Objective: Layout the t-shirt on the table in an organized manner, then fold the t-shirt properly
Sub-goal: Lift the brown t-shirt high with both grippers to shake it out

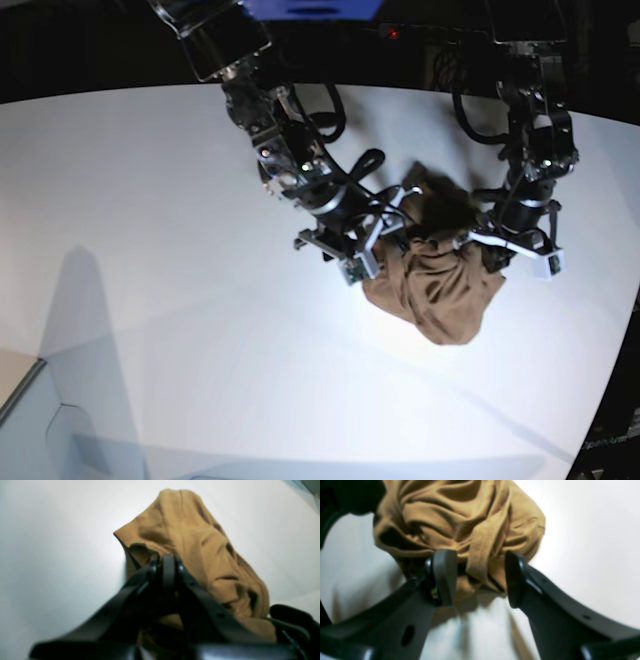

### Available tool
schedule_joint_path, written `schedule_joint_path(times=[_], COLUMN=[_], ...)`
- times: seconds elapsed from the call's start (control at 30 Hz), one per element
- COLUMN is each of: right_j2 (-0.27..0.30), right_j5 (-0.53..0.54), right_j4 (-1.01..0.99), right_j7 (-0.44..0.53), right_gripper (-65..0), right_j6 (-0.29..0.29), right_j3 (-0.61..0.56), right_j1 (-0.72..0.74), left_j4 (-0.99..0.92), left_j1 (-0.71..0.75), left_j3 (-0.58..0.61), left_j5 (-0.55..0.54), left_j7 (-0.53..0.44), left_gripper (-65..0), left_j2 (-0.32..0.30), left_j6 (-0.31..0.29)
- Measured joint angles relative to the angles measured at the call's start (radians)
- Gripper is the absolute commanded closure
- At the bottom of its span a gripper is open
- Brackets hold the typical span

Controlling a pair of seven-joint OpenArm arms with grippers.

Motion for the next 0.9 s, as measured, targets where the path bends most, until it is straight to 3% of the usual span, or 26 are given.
schedule_joint_path(times=[0.33, 0.43, 0.57, 0.7, 0.77, 0.9], right_j2=[0.0, 0.0, -0.002, -0.002, -0.003, -0.004], right_j5=[0.003, 0.002, 0.003, 0.003, 0.003, 0.003], right_j4=[-0.055, -0.069, -0.113, -0.162, -0.163, -0.069], right_j7=[0.0, 0.042, 0.085, 0.09, 0.09, 0.082], right_gripper=[-30.9, -30.4, -20.5, 0.0, 0.0, 0.0], right_j6=[0.0, 0.0, 0.0, 0.0, 0.0, 0.0], right_j3=[0.0, 0.0, 0.0, 0.002, 0.014, 0.15], right_j1=[0.01, 0.014, 0.023, 0.053, 0.068, 0.063], left_j4=[0.0, 0.0, 0.0, 0.002, 0.002, 0.026], left_j1=[0.006, 0.006, 0.006, 0.019, 0.029, 0.055], left_j3=[0.0, 0.0, 0.0, -0.002, -0.002, -0.099], left_j5=[0.0, 0.0, 0.0, -0.003, -0.003, -0.014], left_j7=[0.0, 0.0, 0.0, -0.004, -0.005, 0.012], left_gripper=[-0.4, -0.4, -0.4, -0.4, -0.4, -0.4], left_j2=[0.0, 0.0, 0.0, 0.0, -0.005, -0.002], left_j6=[0.0, 0.0, 0.0, 0.0, -0.001, -0.007])
